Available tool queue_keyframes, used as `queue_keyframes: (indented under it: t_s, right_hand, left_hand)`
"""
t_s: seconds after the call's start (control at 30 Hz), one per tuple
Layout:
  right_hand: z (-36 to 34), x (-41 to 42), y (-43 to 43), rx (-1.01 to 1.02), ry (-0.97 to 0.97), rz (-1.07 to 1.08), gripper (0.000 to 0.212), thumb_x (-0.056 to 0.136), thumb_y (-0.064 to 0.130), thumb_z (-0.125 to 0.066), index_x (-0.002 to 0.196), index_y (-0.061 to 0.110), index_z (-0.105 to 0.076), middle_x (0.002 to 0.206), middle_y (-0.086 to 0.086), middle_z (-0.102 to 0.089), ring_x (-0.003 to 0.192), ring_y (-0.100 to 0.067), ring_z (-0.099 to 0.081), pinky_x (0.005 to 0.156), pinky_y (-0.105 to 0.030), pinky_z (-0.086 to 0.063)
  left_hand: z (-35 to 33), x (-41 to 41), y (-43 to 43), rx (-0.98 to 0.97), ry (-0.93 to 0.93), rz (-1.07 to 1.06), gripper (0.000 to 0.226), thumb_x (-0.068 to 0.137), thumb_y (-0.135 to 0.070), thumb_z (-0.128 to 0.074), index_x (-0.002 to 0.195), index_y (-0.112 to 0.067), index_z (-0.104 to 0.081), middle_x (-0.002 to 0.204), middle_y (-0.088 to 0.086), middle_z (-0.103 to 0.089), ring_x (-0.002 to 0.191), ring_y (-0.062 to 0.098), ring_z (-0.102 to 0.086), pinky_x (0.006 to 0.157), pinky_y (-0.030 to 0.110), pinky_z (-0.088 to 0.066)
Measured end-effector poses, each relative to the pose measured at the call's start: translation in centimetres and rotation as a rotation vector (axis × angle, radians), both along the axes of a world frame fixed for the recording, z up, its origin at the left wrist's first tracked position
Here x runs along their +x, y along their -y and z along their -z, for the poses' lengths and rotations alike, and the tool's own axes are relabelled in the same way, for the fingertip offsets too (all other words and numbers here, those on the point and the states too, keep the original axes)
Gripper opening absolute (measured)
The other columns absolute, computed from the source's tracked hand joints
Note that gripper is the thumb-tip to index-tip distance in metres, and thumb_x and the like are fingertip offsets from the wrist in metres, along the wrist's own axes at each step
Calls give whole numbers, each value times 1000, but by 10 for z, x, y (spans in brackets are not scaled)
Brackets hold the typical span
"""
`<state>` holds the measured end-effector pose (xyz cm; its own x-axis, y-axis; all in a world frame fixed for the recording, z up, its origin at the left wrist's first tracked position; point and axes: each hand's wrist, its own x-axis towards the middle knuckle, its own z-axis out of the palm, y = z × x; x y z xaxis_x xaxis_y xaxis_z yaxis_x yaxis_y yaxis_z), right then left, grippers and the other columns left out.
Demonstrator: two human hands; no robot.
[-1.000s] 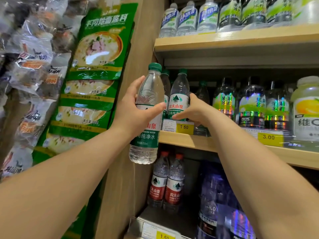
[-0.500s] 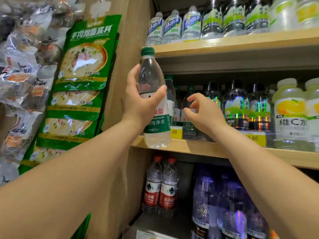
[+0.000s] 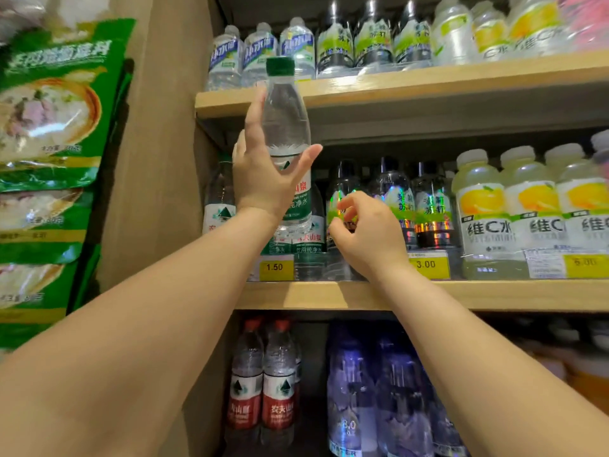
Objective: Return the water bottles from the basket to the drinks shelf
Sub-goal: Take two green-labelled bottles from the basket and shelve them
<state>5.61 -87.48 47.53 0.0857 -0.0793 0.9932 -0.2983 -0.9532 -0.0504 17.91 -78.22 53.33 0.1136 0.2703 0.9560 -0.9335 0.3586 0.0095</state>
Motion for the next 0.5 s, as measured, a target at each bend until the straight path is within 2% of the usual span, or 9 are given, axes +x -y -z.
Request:
queue_keyframes:
  t_s: [0.2,0.33,0.43,0.5]
  right_hand:
    - [0,3,0,-19,-5,28,17,84,24,-56,97,13,-59,81,0,-60,81,-22,-52,69,-37,-42]
    - [0,2,-1,-15,-7,9,17,84,24,-55,97,13,-59,81,0,-60,80,-21,-53,69,-38,-44]
    - [0,2,-1,-12,-15,17,18,83,24,-55,98,14,-59,82,0,-60,80,-21,-53,69,-38,-44]
    - [0,3,-1,-8,-21,21,18,83,25,-55,98,14,-58,81,1,-59,79,-20,-52,68,-37,-44]
  left_hand:
    - [-5,12,15,200,-55,-116,88,74,-53,-74,146,-23,-32,136,6,-44,119,17,-49,92,22,-37]
    - [-2,13,20,353,-43,-245,86,77,-53,-72,146,-18,-33,137,7,-42,118,19,-50,92,30,-43]
    - [3,12,26,416,-75,-357,84,79,-54,-69,146,-20,-32,138,7,-47,120,23,-51,86,31,-42]
    - [2,9,28,435,-93,-399,80,79,-53,-69,144,-22,-35,135,7,-51,121,26,-51,88,35,-44]
